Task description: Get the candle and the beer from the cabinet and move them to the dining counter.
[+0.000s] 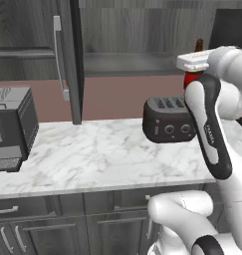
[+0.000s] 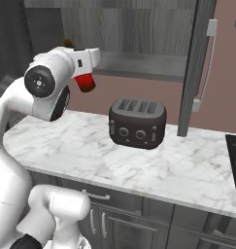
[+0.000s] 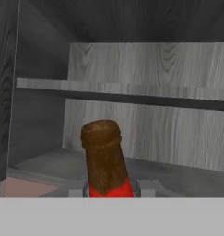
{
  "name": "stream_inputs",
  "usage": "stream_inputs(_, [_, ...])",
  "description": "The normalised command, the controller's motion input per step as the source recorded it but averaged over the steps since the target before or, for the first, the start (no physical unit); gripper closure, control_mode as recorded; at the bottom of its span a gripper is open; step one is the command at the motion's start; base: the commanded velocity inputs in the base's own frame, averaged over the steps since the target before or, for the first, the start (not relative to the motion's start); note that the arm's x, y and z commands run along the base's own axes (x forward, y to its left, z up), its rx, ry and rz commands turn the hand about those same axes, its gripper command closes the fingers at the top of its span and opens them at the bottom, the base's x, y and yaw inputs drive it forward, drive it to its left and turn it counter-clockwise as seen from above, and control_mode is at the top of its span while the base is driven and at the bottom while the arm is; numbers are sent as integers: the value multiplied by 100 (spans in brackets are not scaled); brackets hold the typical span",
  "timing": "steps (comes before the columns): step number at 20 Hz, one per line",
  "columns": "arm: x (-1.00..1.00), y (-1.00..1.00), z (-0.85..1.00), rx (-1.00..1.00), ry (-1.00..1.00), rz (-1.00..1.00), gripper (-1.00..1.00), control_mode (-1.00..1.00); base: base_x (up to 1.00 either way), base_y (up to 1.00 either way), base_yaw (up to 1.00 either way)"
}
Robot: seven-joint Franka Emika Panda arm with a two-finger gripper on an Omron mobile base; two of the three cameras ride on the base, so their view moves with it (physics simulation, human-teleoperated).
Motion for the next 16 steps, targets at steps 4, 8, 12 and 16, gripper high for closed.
stream_inputs(4, [-93, -5, -3, 6, 12, -7, 100, -100, 0, 0, 0])
stream_inputs(8, [-73, 0, -3, 2, 12, -8, 100, -100, 0, 0, 0])
stream_inputs(12, [-49, 0, -2, 3, 14, -7, 100, -100, 0, 0, 0])
stream_inputs(16, [-30, 0, -9, 2, 8, -4, 100, -100, 0, 0, 0])
